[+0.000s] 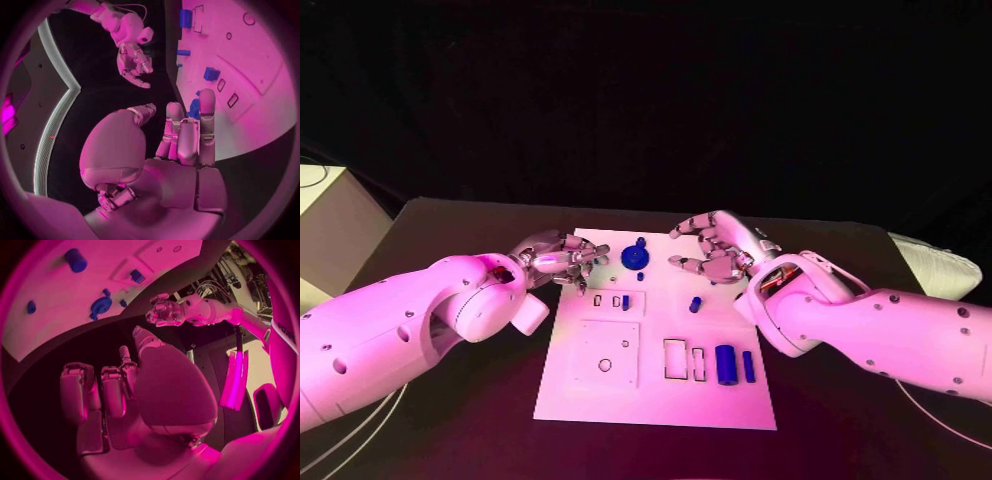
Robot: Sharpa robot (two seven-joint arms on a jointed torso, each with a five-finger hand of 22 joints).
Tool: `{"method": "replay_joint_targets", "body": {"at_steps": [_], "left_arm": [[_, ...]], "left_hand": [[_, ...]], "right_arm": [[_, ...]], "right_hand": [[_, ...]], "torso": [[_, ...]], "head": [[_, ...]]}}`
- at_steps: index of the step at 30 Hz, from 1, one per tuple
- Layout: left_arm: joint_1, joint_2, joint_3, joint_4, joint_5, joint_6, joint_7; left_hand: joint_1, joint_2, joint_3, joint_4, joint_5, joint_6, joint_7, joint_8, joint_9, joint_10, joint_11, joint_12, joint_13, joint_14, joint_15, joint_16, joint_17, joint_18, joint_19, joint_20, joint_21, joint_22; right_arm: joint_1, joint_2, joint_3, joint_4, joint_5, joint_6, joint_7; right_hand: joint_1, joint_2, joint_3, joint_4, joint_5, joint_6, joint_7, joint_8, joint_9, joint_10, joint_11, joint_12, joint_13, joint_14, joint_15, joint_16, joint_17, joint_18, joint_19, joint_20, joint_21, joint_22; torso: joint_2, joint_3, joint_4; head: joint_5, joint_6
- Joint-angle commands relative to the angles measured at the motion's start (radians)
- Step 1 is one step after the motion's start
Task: Assemble the parts on the task board
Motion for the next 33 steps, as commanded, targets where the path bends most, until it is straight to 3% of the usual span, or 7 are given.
{"method": "replay_joint_targets", "body": {"at_steps": [1,3,8,19,24,28,33], "left_arm": [[0.020,0.031,-0.001,-0.024,-0.203,0.112,-0.250],[0.031,0.050,-0.004,-0.038,-0.250,0.134,-0.284],[0.059,0.100,-0.012,-0.079,-0.363,0.198,-0.333],[0.150,0.196,-0.079,-0.184,-0.499,0.343,-0.375],[0.167,0.230,-0.090,-0.215,-0.521,0.375,-0.381],[0.174,0.249,-0.095,-0.230,-0.530,0.408,-0.385],[0.179,0.269,-0.101,-0.243,-0.535,0.449,-0.389]], "left_hand": [[-0.016,0.000,-0.014,0.018,-0.001,-0.007,-0.003,0.014,0.010,0.007,0.000,0.013,0.011,0.010,0.000,0.006,0.010,0.000,0.008,-0.003,0.013,0.013],[-0.015,0.000,-0.017,0.019,0.000,-0.006,-0.006,0.020,0.014,0.013,-0.002,0.022,0.021,0.015,-0.001,0.011,0.020,-0.002,0.013,-0.004,0.021,0.025],[-0.011,-0.005,-0.023,0.018,0.000,-0.006,-0.008,0.027,0.019,0.019,-0.004,0.030,0.029,0.019,-0.003,0.014,0.025,-0.003,0.018,-0.005,0.030,0.034],[-0.047,-0.012,-0.065,0.029,-0.001,-0.007,-0.012,0.052,0.041,0.024,-0.007,0.046,0.043,0.026,-0.006,0.021,0.040,-0.007,0.024,-0.008,0.050,0.055],[-0.049,-0.010,-0.075,0.028,-0.001,-0.003,-0.016,0.066,0.054,0.023,-0.010,0.049,0.045,0.026,-0.008,0.021,0.040,-0.007,0.023,-0.010,0.052,0.056],[-0.058,-0.007,-0.085,0.030,-0.001,-0.004,-0.018,0.077,0.066,0.022,-0.012,0.050,0.045,0.027,-0.010,0.022,0.043,-0.007,0.022,-0.011,0.055,0.059],[-0.091,-0.011,-0.122,0.032,-0.001,-0.016,-0.019,0.091,0.086,0.018,-0.013,0.052,0.044,0.025,-0.011,0.022,0.041,-0.008,0.022,-0.012,0.062,0.065]], "right_arm": [[0.017,-0.015,0.002,-0.023,0.152,-0.015,0.052],[0.029,-0.021,0.003,-0.045,0.175,-0.012,0.046],[0.043,-0.025,0.004,-0.096,0.214,0.002,0.034],[0.051,-0.023,0.004,-0.160,0.238,0.030,0.001],[0.051,-0.023,0.004,-0.170,0.240,0.033,-0.009],[0.051,-0.020,0.004,-0.177,0.241,0.038,-0.016],[0.051,-0.013,0.004,-0.184,0.241,0.044,-0.022]], "right_hand": [[-0.001,-0.008,0.005,0.003,0.005,0.003,-0.001,0.003,0.001,-0.007,-0.002,-0.003,0.108,0.087,0.005,-0.006,0.201,0.019,0.046,0.005,-0.003,0.169],[-0.003,-0.009,0.005,0.004,0.006,0.002,-0.001,0.003,0.001,-0.008,-0.001,-0.004,0.108,0.087,0.005,-0.006,0.200,0.020,0.046,0.005,-0.004,0.168],[-0.006,-0.014,0.005,0.005,0.007,-0.003,0.000,0.001,0.000,-0.011,-0.001,-0.006,0.105,0.087,0.005,-0.007,0.198,0.021,0.044,0.005,-0.009,0.165],[-0.019,-0.018,0.005,0.010,0.005,-0.021,0.004,-0.004,-0.003,-0.020,0.003,-0.014,0.097,0.084,0.008,-0.013,0.189,0.025,0.036,0.007,-0.026,0.154],[-0.023,-0.019,0.004,0.010,0.001,-0.024,0.005,-0.004,-0.003,-0.022,0.004,-0.015,0.096,0.083,0.009,-0.013,0.188,0.025,0.036,0.007,-0.028,0.153],[-0.025,-0.019,0.003,0.011,0.001,-0.025,0.005,-0.004,-0.003,-0.023,0.004,-0.016,0.095,0.083,0.009,-0.013,0.188,0.025,0.035,0.008,-0.030,0.151],[-0.030,-0.019,0.001,0.012,0.000,-0.029,0.006,-0.005,-0.003,-0.025,0.005,-0.017,0.094,0.083,0.010,-0.014,0.186,0.026,0.034,0.008,-0.032,0.150]], "torso": [[-0.020,0.0068,-0.0028],[-0.025,0.0106,-0.0039],[-0.033,0.0148,-0.0028],[-0.047,0.0194,0.0049],[-0.051,0.0193,0.0086],[-0.051,0.0207,0.0067],[-0.047,0.0193,0.0092]], "head": [[0.004,-0.011],[0.009,-0.014],[0.012,-0.023],[0.022,-0.049],[0.017,-0.058],[0.018,-0.063],[0.015,-0.064]]}}
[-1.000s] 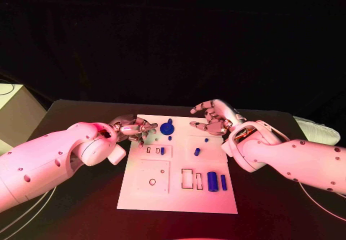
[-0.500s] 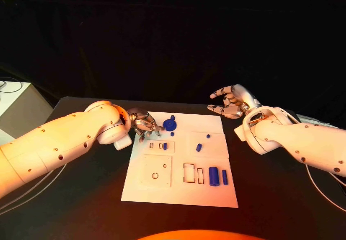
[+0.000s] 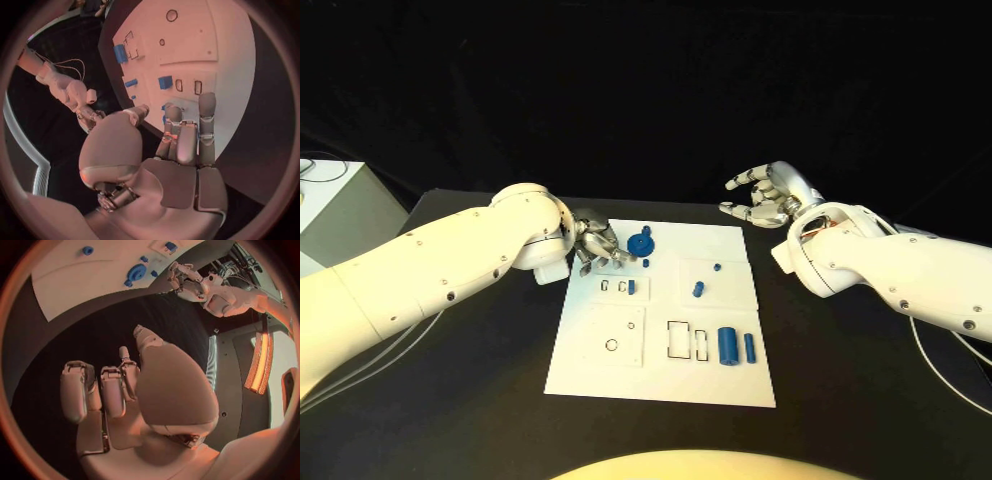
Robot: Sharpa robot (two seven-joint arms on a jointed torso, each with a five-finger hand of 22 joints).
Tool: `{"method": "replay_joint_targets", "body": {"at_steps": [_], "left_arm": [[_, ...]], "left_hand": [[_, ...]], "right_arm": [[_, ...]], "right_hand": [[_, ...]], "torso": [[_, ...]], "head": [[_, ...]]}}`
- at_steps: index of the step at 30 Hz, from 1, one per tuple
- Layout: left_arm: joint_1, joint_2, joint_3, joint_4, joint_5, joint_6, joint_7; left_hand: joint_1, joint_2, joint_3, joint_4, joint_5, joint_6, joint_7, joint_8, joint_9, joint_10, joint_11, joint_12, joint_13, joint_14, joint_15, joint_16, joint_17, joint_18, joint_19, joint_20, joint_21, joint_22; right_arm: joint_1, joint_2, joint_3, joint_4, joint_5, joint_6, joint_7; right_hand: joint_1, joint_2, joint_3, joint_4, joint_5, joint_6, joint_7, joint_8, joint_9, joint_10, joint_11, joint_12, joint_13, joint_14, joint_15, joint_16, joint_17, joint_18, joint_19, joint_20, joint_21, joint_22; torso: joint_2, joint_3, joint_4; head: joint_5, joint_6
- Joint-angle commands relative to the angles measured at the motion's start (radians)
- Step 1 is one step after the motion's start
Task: Assemble the parts on the task board
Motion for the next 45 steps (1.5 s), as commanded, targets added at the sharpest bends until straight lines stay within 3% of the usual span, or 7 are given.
{"method": "replay_joint_targets", "body": {"at_steps": [1,9,13,21,28,33,45], "left_arm": [[0.003,0.011,-0.002,-0.007,-0.029,0.084,-0.015],[0.005,0.028,-0.021,-0.026,-0.033,0.107,-0.017],[0.005,0.037,-0.028,-0.028,-0.027,0.114,-0.017],[0.004,0.057,-0.031,-0.038,-0.020,0.127,-0.017],[0.004,0.068,-0.032,-0.056,-0.020,0.143,-0.018],[0.004,0.072,-0.033,-0.061,-0.018,0.145,-0.019],[0.003,0.080,-0.037,-0.077,-0.006,0.150,-0.019]], "left_hand": [[-0.017,-0.001,-0.017,0.000,-0.001,-0.007,-0.002,0.007,0.008,-0.004,-0.006,0.007,-0.001,0.000,-0.004,0.004,-0.002,-0.008,0.003,-0.001,0.007,0.003],[-0.024,0.006,-0.035,-0.001,0.000,-0.011,-0.004,0.013,0.018,-0.003,-0.007,0.011,0.002,0.001,-0.005,0.006,0.002,-0.009,0.003,-0.002,0.012,0.009],[-0.026,0.004,-0.042,-0.001,-0.001,-0.014,-0.003,0.014,0.021,-0.005,-0.007,0.011,0.002,0.000,-0.005,0.006,0.001,-0.009,0.003,-0.002,0.013,0.009],[-0.023,0.000,-0.050,-0.002,-0.001,-0.016,-0.004,0.015,0.024,-0.010,-0.007,0.008,-0.004,-0.001,-0.005,0.005,-0.002,-0.009,0.001,-0.002,0.012,0.007],[-0.005,0.015,-0.050,-0.003,0.000,-0.022,-0.003,0.018,0.031,-0.016,-0.007,0.008,-0.006,-0.004,-0.004,0.003,-0.004,-0.009,-0.004,-0.001,0.011,0.004],[-0.002,0.018,-0.049,-0.004,0.000,-0.023,-0.003,0.018,0.032,-0.016,-0.007,0.008,-0.006,-0.004,-0.004,0.003,-0.004,-0.008,-0.005,-0.001,0.011,0.004],[0.011,0.026,-0.047,-0.004,0.000,-0.026,-0.002,0.019,0.037,-0.021,-0.006,0.006,-0.010,-0.006,-0.003,0.002,-0.006,-0.008,-0.010,0.000,0.009,0.000]], "right_arm": [[0.000,0.004,0.000,-0.004,0.003,0.024,-0.011],[0.000,0.009,0.000,-0.007,0.002,0.030,-0.017],[0.000,0.011,0.000,-0.009,0.002,0.035,-0.022],[-0.001,0.018,0.000,-0.011,0.002,0.043,-0.028],[-0.001,0.018,0.000,-0.010,0.002,0.046,-0.033],[-0.001,0.019,0.000,-0.011,0.002,0.047,-0.035],[-0.001,0.020,0.000,-0.009,0.002,0.050,-0.037]], "right_hand": [[-0.013,-0.002,-0.003,0.004,-0.003,-0.008,0.002,-0.005,-0.002,-0.009,0.000,-0.008,0.094,0.082,0.010,-0.005,0.186,0.011,0.033,0.008,-0.008,0.149],[-0.018,-0.002,-0.005,0.005,-0.003,-0.011,0.003,-0.005,-0.002,-0.010,0.001,-0.008,0.093,0.082,0.011,-0.005,0.186,0.011,0.032,0.009,-0.009,0.148],[-0.036,0.005,-0.009,0.007,-0.002,-0.014,0.004,-0.003,-0.002,-0.011,0.002,-0.008,0.092,0.082,0.012,-0.005,0.186,0.012,0.031,0.011,-0.013,0.146],[-0.048,0.007,-0.014,0.007,-0.004,-0.016,0.004,-0.001,-0.001,-0.011,0.003,-0.006,0.092,0.082,0.013,-0.005,0.186,0.012,0.031,0.011,-0.015,0.145],[-0.048,0.007,-0.014,0.007,-0.004,-0.016,0.004,-0.001,-0.001,-0.011,0.003,-0.006,0.092,0.082,0.013,-0.005,0.186,0.012,0.031,0.011,-0.015,0.145],[-0.048,0.007,-0.014,0.007,-0.004,-0.016,0.004,-0.001,-0.001,-0.011,0.003,-0.006,0.092,0.082,0.013,-0.005,0.186,0.012,0.031,0.011,-0.015,0.145],[-0.052,0.010,-0.015,0.007,-0.004,-0.016,0.004,0.000,-0.001,-0.011,0.003,-0.006,0.092,0.082,0.013,-0.005,0.186,0.013,0.031,0.012,-0.015,0.145]], "torso": [[0.002,-0.0011,0.0023],[0.006,-0.0036,0.0047],[0.009,-0.0053,0.0046],[0.013,-0.0052,0.0031],[0.015,-0.0047,0.0022],[0.015,-0.0064,0.0034],[0.016,-0.0060,0.0044]], "head": [[-0.002,-0.002],[-0.005,-0.005],[-0.007,0.000],[-0.004,-0.005],[-0.004,-0.008],[-0.008,-0.010],[-0.014,-0.015]]}}
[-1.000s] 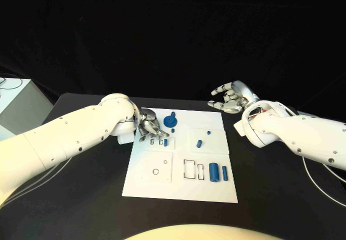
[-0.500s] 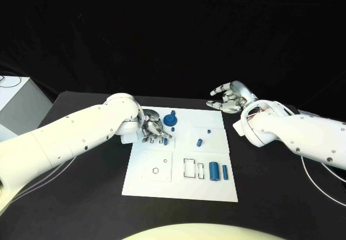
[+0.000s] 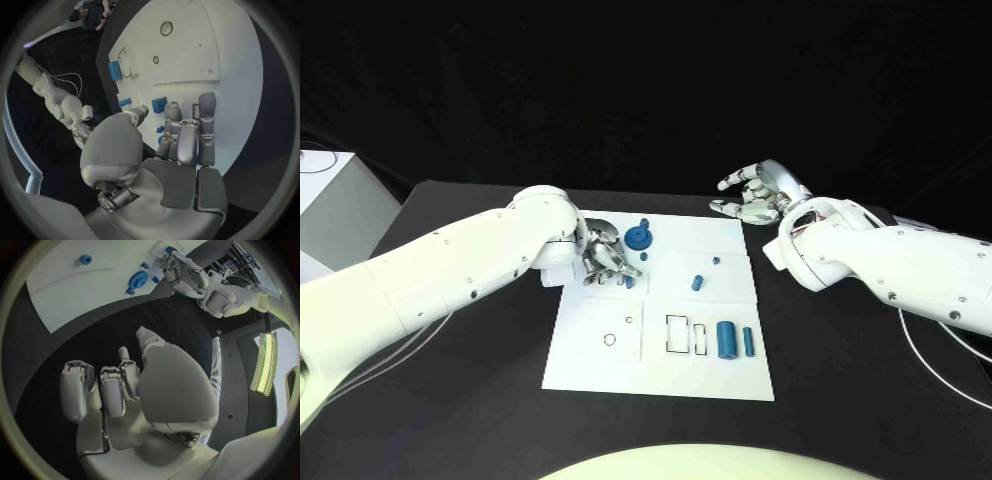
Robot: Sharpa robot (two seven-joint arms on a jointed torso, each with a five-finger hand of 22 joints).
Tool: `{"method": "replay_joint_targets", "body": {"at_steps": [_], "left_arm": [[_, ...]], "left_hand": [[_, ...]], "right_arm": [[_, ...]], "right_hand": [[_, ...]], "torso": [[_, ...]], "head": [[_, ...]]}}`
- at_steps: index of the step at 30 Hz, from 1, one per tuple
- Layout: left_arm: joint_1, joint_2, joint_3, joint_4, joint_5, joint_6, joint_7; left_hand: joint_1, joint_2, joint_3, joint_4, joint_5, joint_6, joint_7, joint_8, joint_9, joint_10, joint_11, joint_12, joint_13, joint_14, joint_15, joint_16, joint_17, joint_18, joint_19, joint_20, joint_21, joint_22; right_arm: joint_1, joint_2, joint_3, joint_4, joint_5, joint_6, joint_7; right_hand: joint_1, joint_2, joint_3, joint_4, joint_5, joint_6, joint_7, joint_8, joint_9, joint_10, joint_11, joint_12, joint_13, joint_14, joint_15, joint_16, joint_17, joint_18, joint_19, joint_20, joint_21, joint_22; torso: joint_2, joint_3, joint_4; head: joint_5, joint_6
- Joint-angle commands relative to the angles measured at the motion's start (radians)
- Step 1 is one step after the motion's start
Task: Assemble the parts on the task board
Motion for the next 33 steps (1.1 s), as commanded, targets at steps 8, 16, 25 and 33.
{"method": "replay_joint_targets", "body": {"at_steps": [8,16,25,33], "left_arm": [[0.000,0.004,-0.003,-0.013,0.037,0.043,0.000],[0.000,0.006,-0.008,-0.022,0.050,0.054,0.002],[-0.001,0.002,-0.009,-0.021,0.067,0.052,0.006],[-0.001,-0.003,-0.009,-0.015,0.114,0.043,0.009]], "left_hand": [[0.018,0.006,-0.002,-0.003,0.000,-0.012,0.001,0.006,0.004,-0.010,0.002,-0.003,-0.003,-0.007,-0.002,0.003,0.000,-0.007,-0.014,0.001,0.000,-0.003],[0.031,0.012,0.000,-0.005,0.000,-0.014,0.001,0.007,0.008,-0.014,0.003,-0.003,-0.004,-0.009,-0.001,0.003,-0.001,-0.007,-0.019,0.002,-0.002,-0.007],[0.082,0.032,0.019,-0.010,0.000,-0.020,0.001,0.009,0.019,-0.020,0.002,0.000,-0.005,-0.011,-0.001,0.004,0.000,-0.006,-0.026,0.004,0.002,-0.005],[0.184,0.057,0.112,-0.044,0.000,-0.026,-0.006,0.010,0.034,-0.028,-0.004,-0.003,-0.013,-0.013,-0.007,0.005,0.001,-0.005,-0.034,0.001,0.009,-0.003]], "right_arm": [[0.000,0.001,0.000,0.002,-0.003,0.013,-0.002],[0.000,0.001,0.000,0.005,-0.005,0.012,-0.003],[-0.001,0.002,0.000,0.004,-0.006,0.012,-0.005],[-0.001,0.003,0.000,0.003,-0.007,0.015,-0.007]], "right_hand": [[-0.008,-0.001,-0.006,-0.003,-0.004,-0.005,0.001,0.000,0.000,-0.007,-0.002,-0.001,0.091,0.082,0.006,-0.005,0.186,0.013,0.026,0.008,-0.008,0.143],[-0.008,0.000,-0.005,-0.004,-0.003,-0.004,0.001,0.001,0.000,-0.007,-0.002,-0.001,0.091,0.082,0.006,-0.004,0.187,0.013,0.026,0.008,-0.007,0.143],[-0.008,0.001,-0.005,-0.004,-0.003,-0.004,0.001,0.002,0.000,-0.006,-0.003,0.000,0.092,0.082,0.006,-0.005,0.187,0.013,0.026,0.008,-0.008,0.142],[-0.007,0.003,-0.004,-0.005,-0.002,-0.003,0.000,0.003,0.001,-0.006,-0.003,0.001,0.092,0.082,0.006,-0.004,0.188,0.013,0.026,0.008,-0.009,0.142]], "torso": [[0.001,-0.0010,0.0026],[0.002,0.0003,0.0018],[0.002,-0.0001,0.0040],[0.001,-0.0006,0.0028]], "head": [[-0.007,-0.004],[-0.005,-0.008],[-0.005,-0.014],[-0.005,-0.015]]}}
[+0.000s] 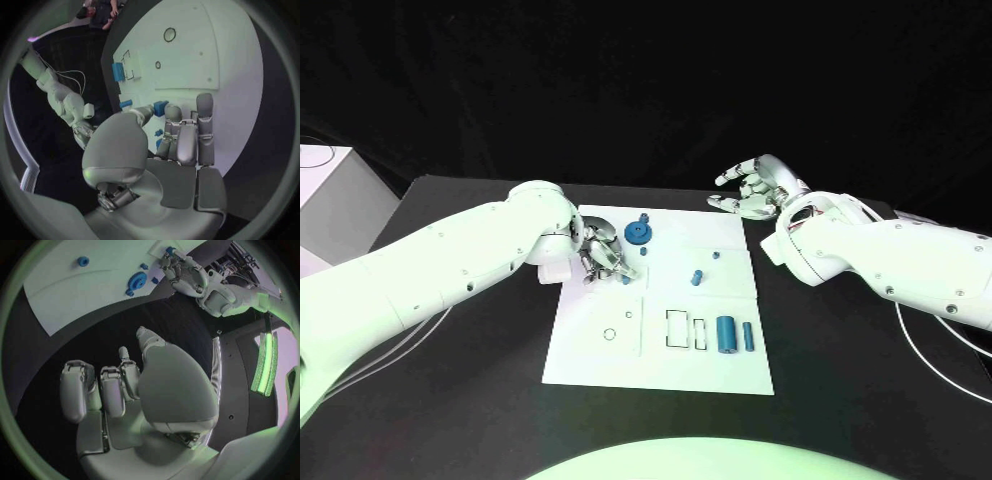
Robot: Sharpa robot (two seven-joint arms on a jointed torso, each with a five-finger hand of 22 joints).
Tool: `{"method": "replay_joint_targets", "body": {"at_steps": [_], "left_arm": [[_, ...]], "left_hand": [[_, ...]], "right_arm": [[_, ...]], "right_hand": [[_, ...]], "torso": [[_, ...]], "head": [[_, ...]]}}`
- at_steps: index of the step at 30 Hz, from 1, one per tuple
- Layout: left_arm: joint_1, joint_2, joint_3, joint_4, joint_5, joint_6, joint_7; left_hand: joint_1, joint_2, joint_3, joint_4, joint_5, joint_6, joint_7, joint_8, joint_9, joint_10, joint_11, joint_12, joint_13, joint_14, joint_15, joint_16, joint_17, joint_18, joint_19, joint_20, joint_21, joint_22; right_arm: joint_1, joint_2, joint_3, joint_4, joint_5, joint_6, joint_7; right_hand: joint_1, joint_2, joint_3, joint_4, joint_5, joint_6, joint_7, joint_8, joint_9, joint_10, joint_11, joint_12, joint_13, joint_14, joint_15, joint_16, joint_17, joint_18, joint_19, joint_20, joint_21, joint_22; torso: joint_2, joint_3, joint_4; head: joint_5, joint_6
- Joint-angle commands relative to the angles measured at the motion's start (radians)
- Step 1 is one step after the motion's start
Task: Assemble the parts on the task board
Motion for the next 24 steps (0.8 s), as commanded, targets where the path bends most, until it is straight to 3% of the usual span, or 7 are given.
{"method": "replay_joint_targets", "body": {"at_steps": [1,10,18,24], "left_arm": [[-0.002,-0.003,-0.002,0.002,0.059,0.013,0.004],[-0.003,-0.017,-0.001,0.017,0.114,0.008,0.007],[-0.004,-0.039,0.002,0.049,0.124,-0.067,0.016],[-0.005,-0.061,0.004,0.083,0.114,-0.118,0.017]], "left_hand": [[0.043,0.012,0.051,-0.022,0.003,-0.007,-0.001,0.008,0.008,-0.011,-0.001,-0.004,-0.005,-0.006,0.000,0.006,0.002,-0.005,-0.010,-0.003,0.005,0.001],[0.059,-0.005,0.269,-0.132,0.003,-0.026,-0.003,0.045,0.068,0.005,-0.005,-0.011,-0.016,0.002,-0.004,0.012,0.017,-0.007,-0.010,-0.007,0.028,0.017],[0.026,-0.019,0.342,-0.179,0.007,-0.018,-0.005,0.062,0.094,0.042,-0.008,0.008,0.008,0.022,-0.007,0.027,0.050,-0.014,0.016,-0.009,0.062,0.059],[-0.007,-0.034,0.384,-0.207,0.019,-0.004,-0.010,0.068,0.107,0.076,-0.013,0.029,0.037,0.039,-0.013,0.040,0.079,-0.019,0.036,-0.012,0.088,0.091]], "right_arm": [[-0.001,0.001,0.000,0.000,-0.007,0.014,0.000],[-0.004,-0.001,0.000,-0.007,-0.006,0.017,-0.002],[-0.004,-0.006,0.000,-0.011,-0.003,0.018,-0.002],[-0.004,-0.013,0.000,-0.012,-0.002,0.017,-0.002]], "right_hand": [[-0.007,0.003,-0.001,-0.002,-0.002,-0.003,0.000,0.003,0.001,-0.006,-0.003,0.001,0.093,0.082,0.006,-0.004,0.188,0.013,0.026,0.008,-0.005,0.143],[-0.007,0.004,0.000,-0.003,-0.001,-0.003,0.000,0.004,0.001,-0.006,-0.003,0.000,0.092,0.082,0.006,-0.005,0.186,0.014,0.025,0.008,-0.006,0.142],[-0.006,0.003,0.000,-0.003,0.000,-0.003,0.000,0.004,0.001,-0.006,-0.003,0.001,0.093,0.082,0.005,-0.005,0.186,0.014,0.025,0.008,-0.007,0.141],[-0.006,0.003,0.000,-0.003,0.000,-0.003,0.000,0.004,0.001,-0.006,-0.003,0.001,0.093,0.082,0.005,-0.005,0.186,0.014,0.025,0.008,-0.007,0.141]], "torso": [[-0.001,-0.0007,-0.0007],[-0.001,-0.0017,0.0012],[0.000,-0.0018,0.0024],[0.000,-0.0012,0.0013]], "head": [[0.000,0.000],[-0.004,0.003],[-0.015,0.006],[-0.015,0.003]]}}
